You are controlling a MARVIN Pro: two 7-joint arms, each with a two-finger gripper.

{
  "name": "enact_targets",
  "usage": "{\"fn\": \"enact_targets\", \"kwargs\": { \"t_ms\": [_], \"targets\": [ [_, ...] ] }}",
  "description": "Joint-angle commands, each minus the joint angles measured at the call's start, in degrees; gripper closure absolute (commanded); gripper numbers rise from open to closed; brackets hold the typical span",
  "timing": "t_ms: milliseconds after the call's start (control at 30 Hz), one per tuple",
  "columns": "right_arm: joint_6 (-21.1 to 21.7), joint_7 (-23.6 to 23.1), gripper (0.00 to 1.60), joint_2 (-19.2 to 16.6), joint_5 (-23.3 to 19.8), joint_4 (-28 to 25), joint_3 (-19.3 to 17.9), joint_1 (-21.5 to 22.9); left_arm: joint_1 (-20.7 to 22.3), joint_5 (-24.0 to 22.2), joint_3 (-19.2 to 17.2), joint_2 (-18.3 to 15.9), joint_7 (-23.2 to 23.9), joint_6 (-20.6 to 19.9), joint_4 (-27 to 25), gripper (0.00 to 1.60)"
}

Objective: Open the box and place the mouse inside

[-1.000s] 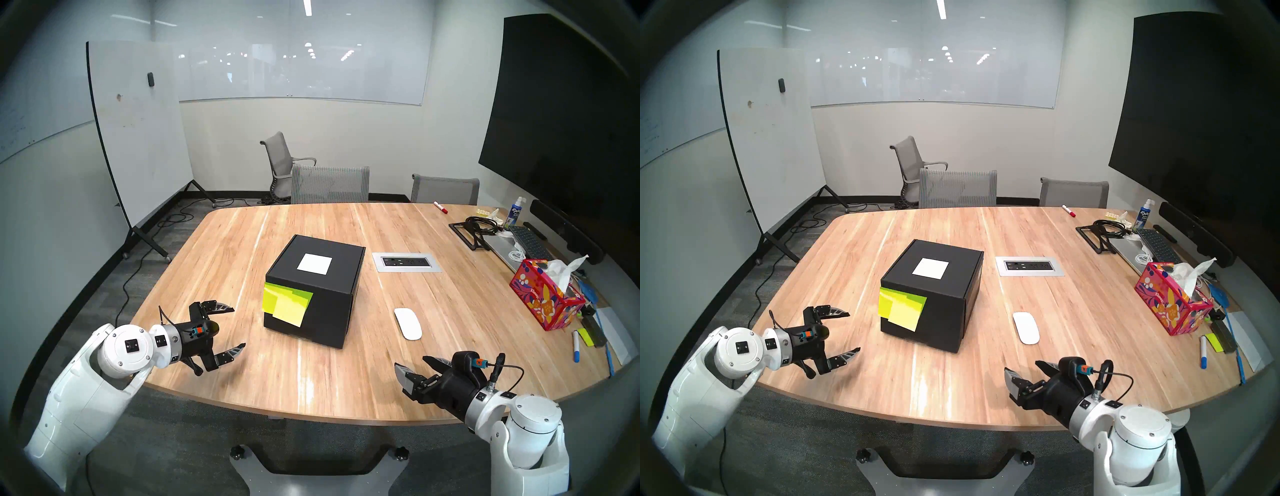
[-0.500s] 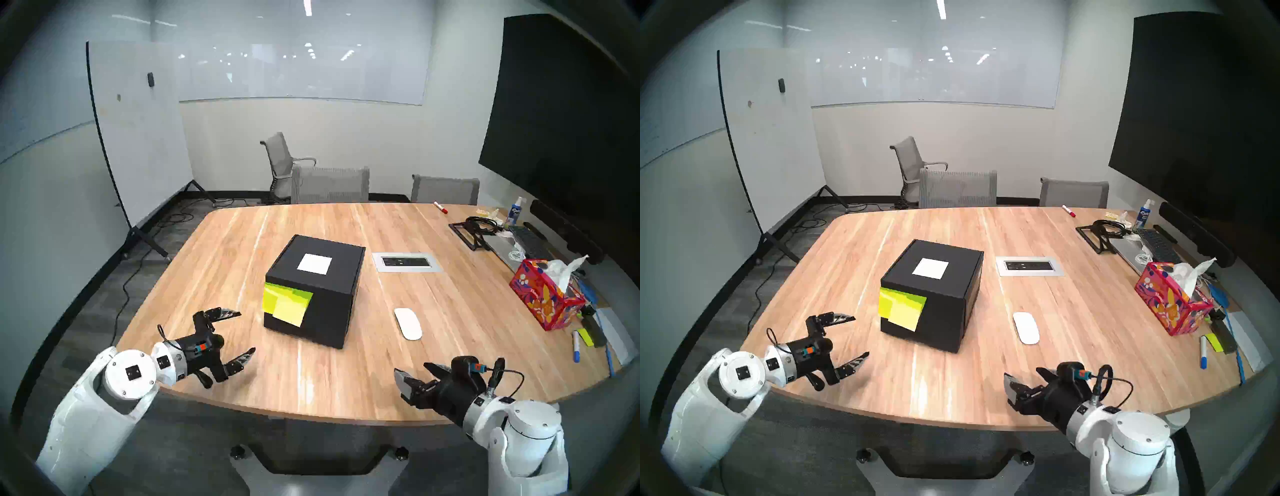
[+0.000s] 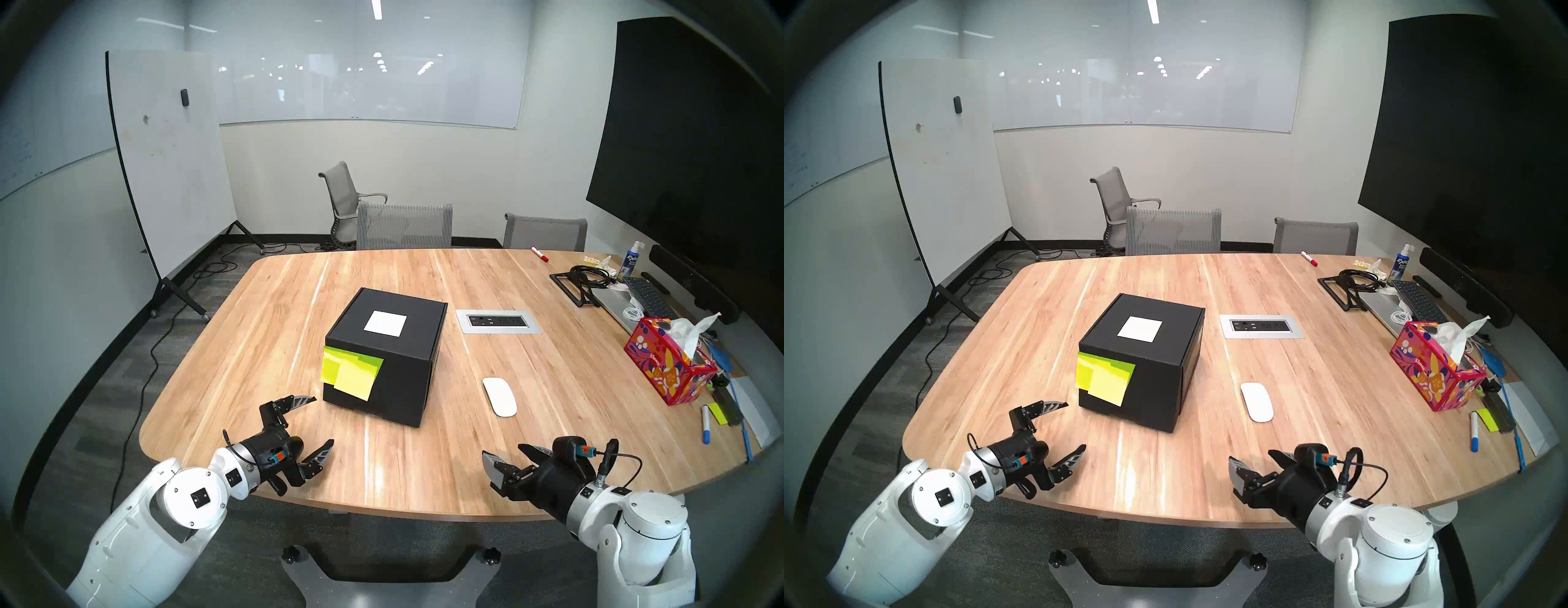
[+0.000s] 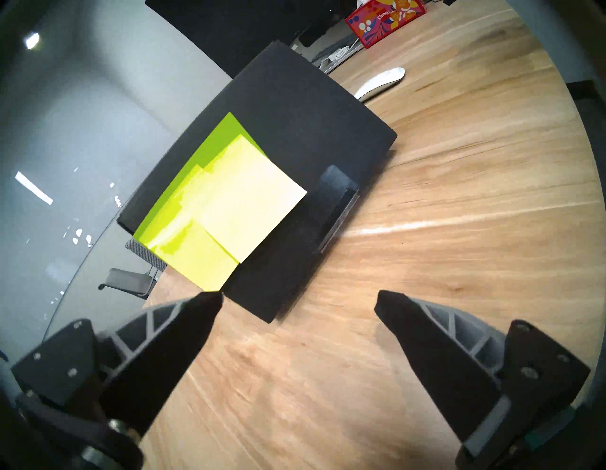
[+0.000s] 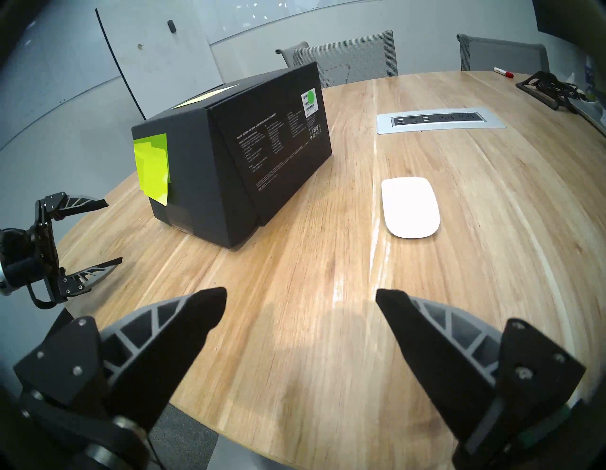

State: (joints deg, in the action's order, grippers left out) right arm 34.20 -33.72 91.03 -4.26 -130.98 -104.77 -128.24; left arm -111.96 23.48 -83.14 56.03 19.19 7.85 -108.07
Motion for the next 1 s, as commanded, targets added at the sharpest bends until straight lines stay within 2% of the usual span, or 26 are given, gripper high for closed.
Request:
{"fn": "enact_targets", "kwargs": {
  "t_ms": [0,333,633,833,967],
  "targets": [
    [-0.4,-0.2,0.0,0.1,-0.3,-1.4,-0.1,0.3,1.2,4.0,1.5,2.5,-3.6,-2.1,-2.0,0.0],
    [-0.4,-0.4,0.0,0.2,-0.2,-1.4,-0.1,0.3,3.3,9.4,3.8,4.7,-7.7,-5.0,-1.7,0.0],
    [-0.4,-0.5,0.0,0.3,-0.1,-1.4,-0.1,0.3,5.2,12.9,5.2,5.3,-10.4,-5.3,-0.2,0.0],
    [-0.4,-0.5,0.0,0.3,0.0,-1.4,-0.2,0.3,6.5,14.1,5.8,5.0,-10.6,-5.3,1.2,0.0],
    [-0.4,-0.6,0.0,0.4,0.0,-1.4,-0.2,0.3,7.9,14.7,6.3,4.0,-8.5,-5.9,2.0,0.0]
  ]
}}
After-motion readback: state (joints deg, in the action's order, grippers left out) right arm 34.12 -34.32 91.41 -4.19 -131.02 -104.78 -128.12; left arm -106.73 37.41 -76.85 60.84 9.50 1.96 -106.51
